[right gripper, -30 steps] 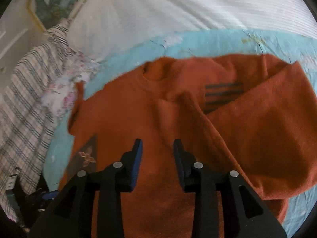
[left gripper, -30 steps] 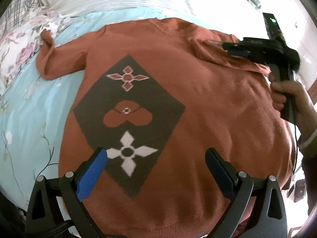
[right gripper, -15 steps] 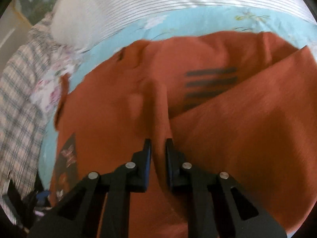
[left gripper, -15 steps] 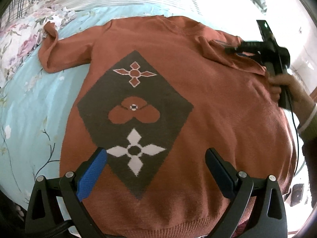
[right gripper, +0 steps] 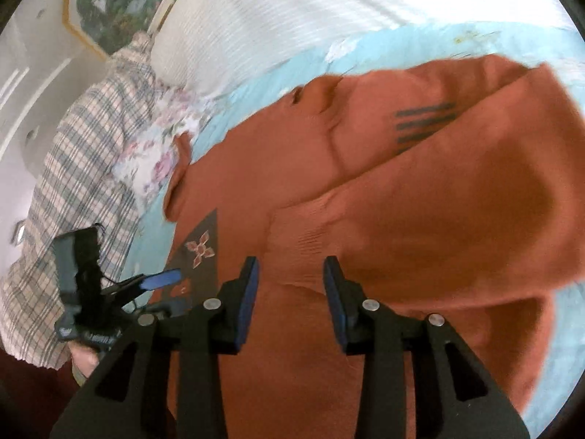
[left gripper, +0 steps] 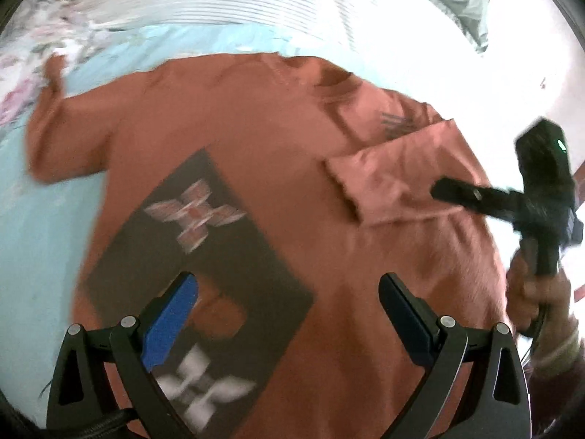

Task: Fold small clothes

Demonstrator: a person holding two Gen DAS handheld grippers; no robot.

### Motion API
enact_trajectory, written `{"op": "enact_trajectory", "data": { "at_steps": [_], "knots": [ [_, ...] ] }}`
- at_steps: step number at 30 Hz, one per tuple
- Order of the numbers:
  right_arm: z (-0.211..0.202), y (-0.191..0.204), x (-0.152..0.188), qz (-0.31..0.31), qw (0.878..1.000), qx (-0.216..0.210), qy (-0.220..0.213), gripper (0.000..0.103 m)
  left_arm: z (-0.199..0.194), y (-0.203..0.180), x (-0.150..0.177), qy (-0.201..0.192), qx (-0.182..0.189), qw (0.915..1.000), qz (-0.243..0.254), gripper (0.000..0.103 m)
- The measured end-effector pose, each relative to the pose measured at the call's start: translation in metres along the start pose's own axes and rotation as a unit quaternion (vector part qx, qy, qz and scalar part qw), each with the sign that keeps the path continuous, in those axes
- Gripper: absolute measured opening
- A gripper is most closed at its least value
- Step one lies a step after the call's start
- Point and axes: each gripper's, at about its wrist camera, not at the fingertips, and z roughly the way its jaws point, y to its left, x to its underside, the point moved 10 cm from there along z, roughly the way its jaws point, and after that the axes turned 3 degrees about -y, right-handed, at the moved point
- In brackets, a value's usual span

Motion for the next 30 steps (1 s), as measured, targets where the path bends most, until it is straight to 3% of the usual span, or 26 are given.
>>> {"op": "enact_trajectory", "data": {
  "at_steps": [6,9,11,12,13,14,16,22,30],
  "knots": [
    [-0.042,-0.018,0.003,0.039,0.998,0.021,-0.046,0.038,0.058,-0.040,-0.034,0.032,0.082,0.9953,-0.041,0.098],
    [-0.060,-0.027,0.006,0.056,0.996,0.027,-0.069,0.038,0.088,-0.057,-0.037,0.060,0.100,0.9920,-0.048,0.082],
    [-0.069,-0.034,0.007,0.065,0.994,0.034,-0.082,0.038,0.099,-0.065,-0.043,0.052,0.103,0.9926,-0.037,0.075],
    [-0.072,-0.037,0.007,0.069,0.993,0.037,-0.086,0.038,0.100,-0.070,-0.047,0.047,0.106,0.9929,-0.027,0.057],
    [-0.075,-0.042,0.007,0.074,0.992,0.041,-0.091,0.038,0.102,-0.075,-0.049,0.048,0.113,0.9923,-0.016,0.022],
    [-0.076,-0.046,0.006,0.077,0.992,0.044,-0.094,0.038,0.107,-0.078,-0.048,0.060,0.125,0.9903,-0.014,0.004],
    [-0.079,-0.054,0.004,0.085,0.990,0.052,-0.099,0.038,0.110,-0.077,-0.047,0.061,0.125,0.9902,-0.010,0.003],
    [-0.083,-0.082,-0.011,0.098,0.985,0.089,-0.111,0.038,0.081,-0.056,-0.068,-0.006,0.099,0.9948,0.023,0.002],
    [-0.074,-0.124,-0.045,0.114,0.977,0.135,-0.116,0.038,0.048,0.041,-0.122,-0.061,0.008,0.9980,0.016,0.002]
  ]
}}
